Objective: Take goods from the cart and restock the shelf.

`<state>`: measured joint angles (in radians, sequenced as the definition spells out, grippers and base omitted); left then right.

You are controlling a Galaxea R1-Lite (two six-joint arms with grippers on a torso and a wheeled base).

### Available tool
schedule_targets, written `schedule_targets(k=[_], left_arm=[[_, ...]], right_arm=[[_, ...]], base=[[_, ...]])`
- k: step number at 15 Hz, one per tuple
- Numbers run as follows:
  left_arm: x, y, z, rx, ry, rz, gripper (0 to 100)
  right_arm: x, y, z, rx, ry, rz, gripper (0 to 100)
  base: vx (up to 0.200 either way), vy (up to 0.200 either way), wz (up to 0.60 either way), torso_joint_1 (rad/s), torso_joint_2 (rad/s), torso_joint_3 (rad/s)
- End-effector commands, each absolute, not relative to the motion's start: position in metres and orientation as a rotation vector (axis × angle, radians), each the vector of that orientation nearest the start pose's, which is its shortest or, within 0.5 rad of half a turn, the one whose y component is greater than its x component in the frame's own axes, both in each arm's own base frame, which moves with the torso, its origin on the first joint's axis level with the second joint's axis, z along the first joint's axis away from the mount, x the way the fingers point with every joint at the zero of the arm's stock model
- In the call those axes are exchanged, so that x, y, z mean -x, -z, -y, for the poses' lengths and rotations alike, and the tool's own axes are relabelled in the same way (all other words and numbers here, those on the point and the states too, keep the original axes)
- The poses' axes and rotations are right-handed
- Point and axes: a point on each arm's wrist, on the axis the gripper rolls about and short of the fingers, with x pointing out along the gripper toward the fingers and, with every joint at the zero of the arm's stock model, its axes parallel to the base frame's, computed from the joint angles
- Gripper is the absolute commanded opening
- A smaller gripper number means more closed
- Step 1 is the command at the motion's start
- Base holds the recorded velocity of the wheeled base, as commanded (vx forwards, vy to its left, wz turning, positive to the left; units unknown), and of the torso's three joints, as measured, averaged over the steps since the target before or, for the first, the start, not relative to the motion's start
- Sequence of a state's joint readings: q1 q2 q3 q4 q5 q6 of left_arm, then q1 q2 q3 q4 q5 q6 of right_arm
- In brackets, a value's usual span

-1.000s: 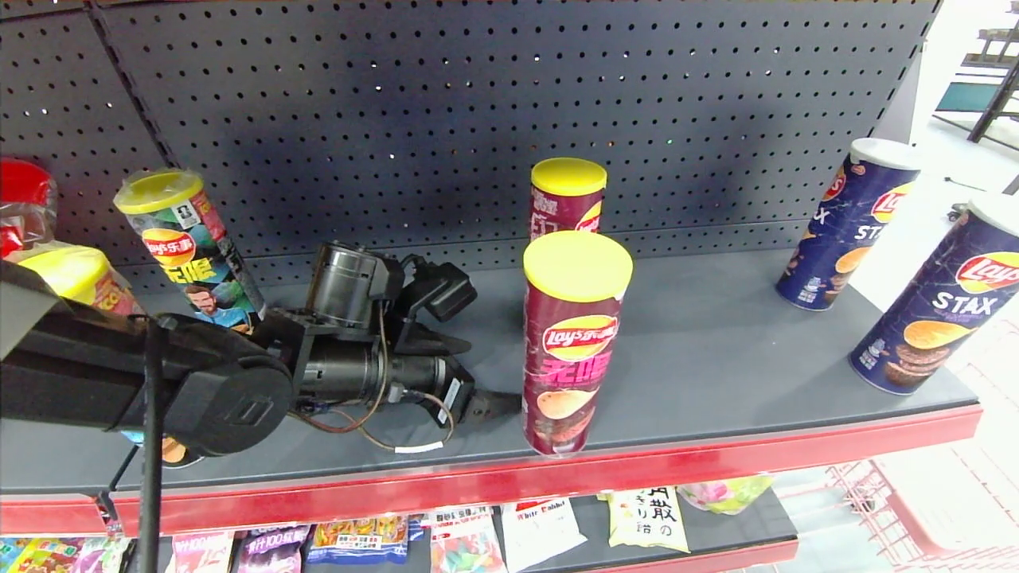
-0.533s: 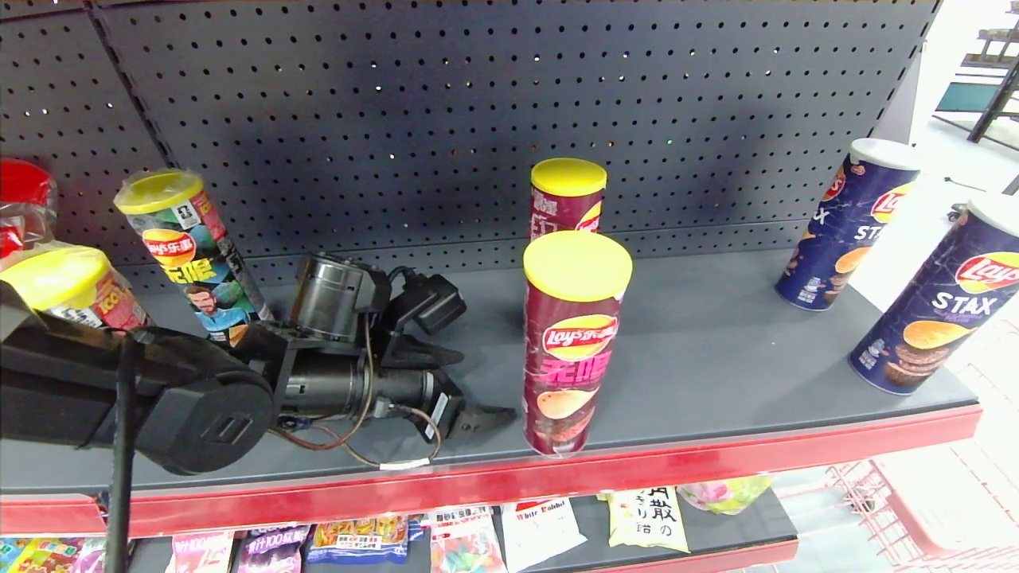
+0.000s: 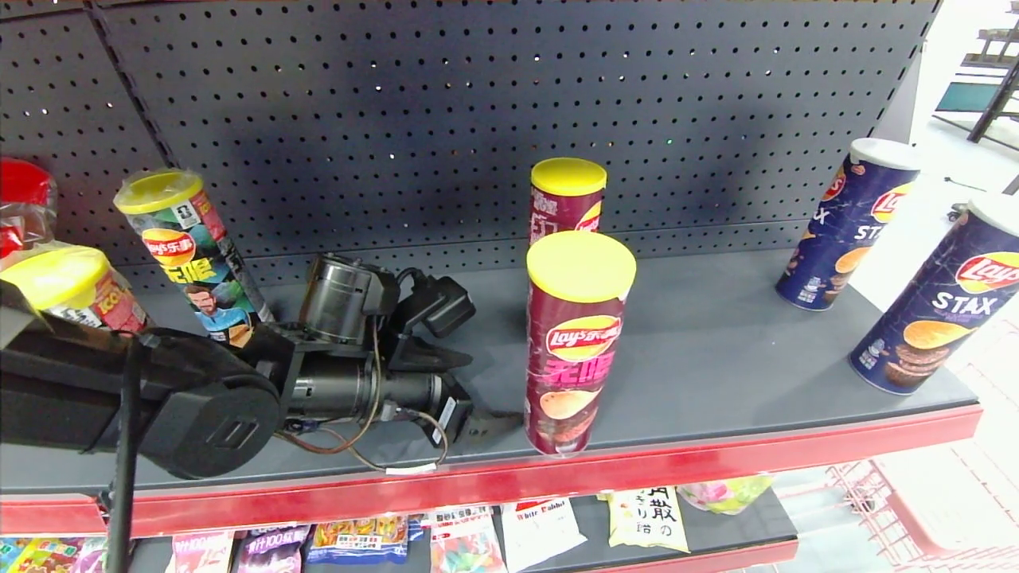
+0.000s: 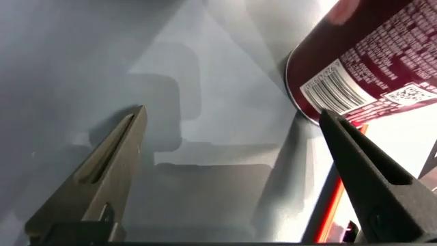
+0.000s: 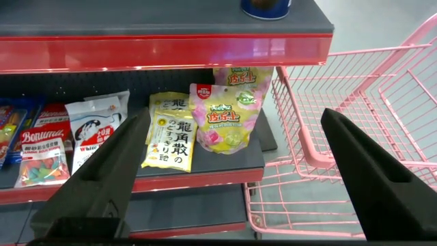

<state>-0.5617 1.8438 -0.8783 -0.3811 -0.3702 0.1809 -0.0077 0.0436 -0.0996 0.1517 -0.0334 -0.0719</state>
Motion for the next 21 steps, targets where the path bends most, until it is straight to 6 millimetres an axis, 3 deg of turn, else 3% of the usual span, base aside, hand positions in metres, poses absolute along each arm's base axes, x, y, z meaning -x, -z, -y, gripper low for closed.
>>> schedule_targets(k=[1, 7, 10, 13, 18, 21], left_arm=[[-0.274, -0.131, 0.182, -0.221, 0.960, -0.520, 100], [-0.275, -0.132, 0.182, -0.220, 0.950, -0.517, 100], [-0.263, -0.148, 0.158, -0.205, 0.900, -0.484, 100], [-0.209, -0.168, 0.110, -0.184, 0.837, -0.427, 100], [-0.114, -0.154, 0.063, -0.161, 0.823, -0.367, 100], [-0.051, -0.137, 0.026, -0.161, 0.582, -0.284, 100]], right_arm=[[0.027, -0.089, 0.001, 0.073, 0.038, -0.101, 100], [0.027, -0.088, 0.001, 0.073, 0.039, -0.098, 100], [0.027, -0.088, 0.000, 0.075, 0.030, -0.098, 100], [0.030, -0.088, 0.000, 0.074, 0.007, -0.066, 100], [0.030, -0.088, 0.001, 0.074, 0.004, -0.069, 100], [0.029, -0.088, 0.001, 0.073, 0.003, -0.083, 100]], base=[[0.000, 0.000, 0.00, 0.000, 0.00, 0.000], [0.000, 0.000, 0.00, 0.000, 0.00, 0.000], [0.000, 0.000, 0.00, 0.000, 0.00, 0.000], [0.000, 0.000, 0.00, 0.000, 0.00, 0.000], [0.000, 0.000, 0.00, 0.000, 0.00, 0.000], [0.000, 0.000, 0.00, 0.000, 0.00, 0.000]])
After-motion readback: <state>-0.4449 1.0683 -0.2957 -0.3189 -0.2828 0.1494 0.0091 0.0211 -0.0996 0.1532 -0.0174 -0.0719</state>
